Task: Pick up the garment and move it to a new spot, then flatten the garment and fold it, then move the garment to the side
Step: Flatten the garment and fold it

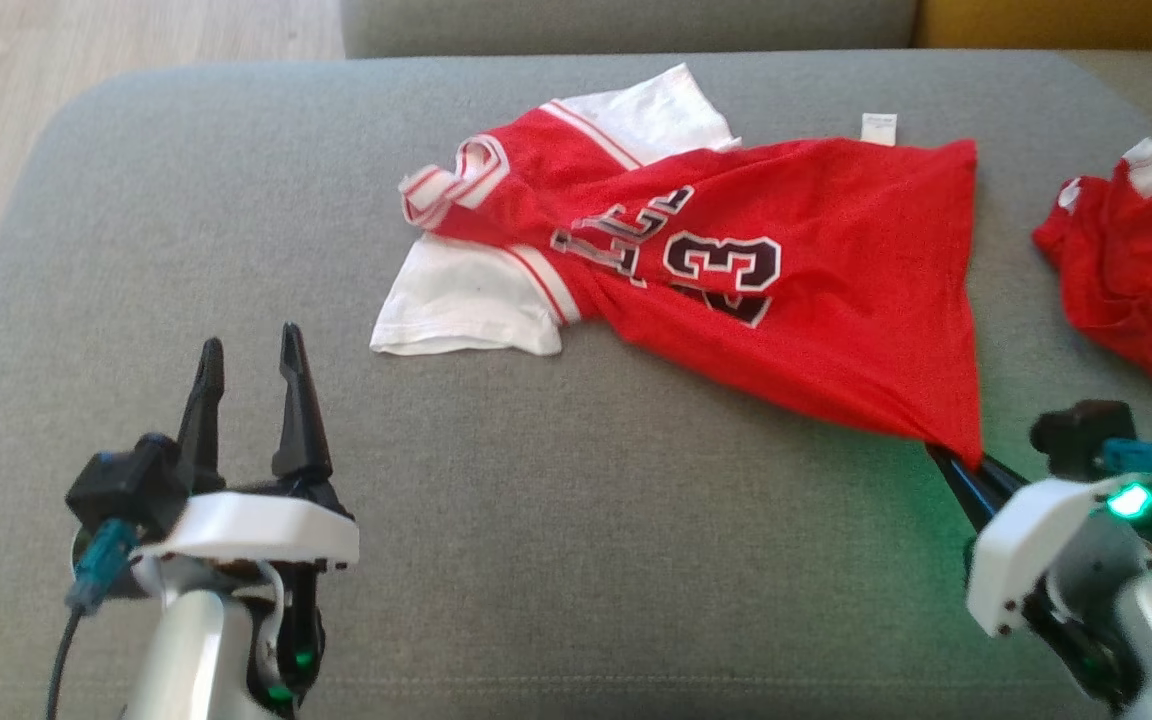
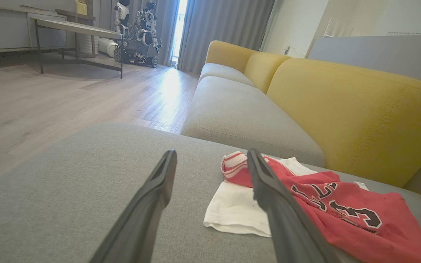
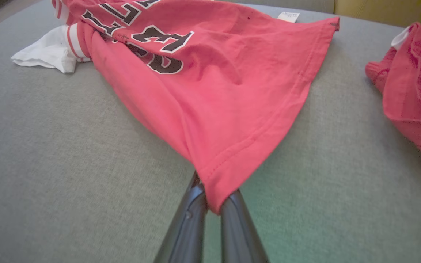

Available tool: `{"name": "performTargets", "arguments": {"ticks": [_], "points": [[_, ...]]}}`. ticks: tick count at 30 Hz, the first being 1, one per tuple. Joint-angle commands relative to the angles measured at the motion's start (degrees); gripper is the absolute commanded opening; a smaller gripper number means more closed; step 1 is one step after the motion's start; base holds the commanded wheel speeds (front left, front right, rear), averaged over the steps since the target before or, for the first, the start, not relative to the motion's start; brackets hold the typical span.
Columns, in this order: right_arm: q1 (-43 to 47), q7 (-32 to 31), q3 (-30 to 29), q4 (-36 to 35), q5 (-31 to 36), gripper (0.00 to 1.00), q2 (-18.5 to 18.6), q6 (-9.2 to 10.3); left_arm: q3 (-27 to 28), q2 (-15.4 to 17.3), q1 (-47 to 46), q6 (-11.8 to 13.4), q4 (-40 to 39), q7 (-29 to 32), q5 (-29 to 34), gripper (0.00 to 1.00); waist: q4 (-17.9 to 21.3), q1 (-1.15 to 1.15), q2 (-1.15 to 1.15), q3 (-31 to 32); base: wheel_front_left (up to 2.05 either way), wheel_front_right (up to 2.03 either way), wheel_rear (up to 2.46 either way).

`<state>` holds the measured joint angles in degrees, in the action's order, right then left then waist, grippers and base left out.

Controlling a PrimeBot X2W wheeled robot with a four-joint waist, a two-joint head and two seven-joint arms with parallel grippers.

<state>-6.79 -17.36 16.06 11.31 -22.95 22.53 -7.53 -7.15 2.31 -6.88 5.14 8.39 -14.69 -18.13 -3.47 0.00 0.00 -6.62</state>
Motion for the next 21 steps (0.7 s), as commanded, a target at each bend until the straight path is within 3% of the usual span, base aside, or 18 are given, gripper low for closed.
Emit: {"name": "performTargets", "arguments": {"ticks": [1, 5, 10, 15, 21], "points": [[0.6, -2.6, -0.2, -4.3, -2.1, 0.00, 2.2, 0.04, 1.2, 0.6, -0.3, 0.6, -1.6, -0.3, -0.4, 1.00, 0.4, 0.00, 0.00, 0.6, 0.00, 0.00, 0.00], [2.6, -10.0, -2.6, -10.2, -5.6, 0.00, 4.3, 0.04, 0.5, 0.6, 0.2, 0.8, -1.5, -0.3, -0.9, 1.00, 0.2, 0.00, 0.00, 0.8, 0.00, 0.00, 0.00], [1.0, -12.8, -6.0, -13.3, -7.1, 0.00, 4.2, 0.04, -0.8, 0.6, -1.2, 0.9, -1.9, -0.3, -1.2, 1.00, -1.4, 0.00, 0.00, -1.7, 0.00, 0.00, 0.00], [-2.5, -12.7, -7.4, -11.0, -7.7, 0.00, 4.1, 0.04, -1.8, 0.6, -2.1, 0.9, -1.7, -0.3, -1.3, 1.00, -3.1, 0.00, 0.00, -3.6, 0.00, 0.00, 0.00], [-9.1, -10.0, -8.8, -2.2, -7.6, 0.00, 3.5, 0.04, -3.4, 0.6, -3.5, 1.1, -1.3, -0.3, -1.8, 1.00, -5.7, 0.00, 0.00, -5.6, 0.00, 0.00, 0.00]]}}
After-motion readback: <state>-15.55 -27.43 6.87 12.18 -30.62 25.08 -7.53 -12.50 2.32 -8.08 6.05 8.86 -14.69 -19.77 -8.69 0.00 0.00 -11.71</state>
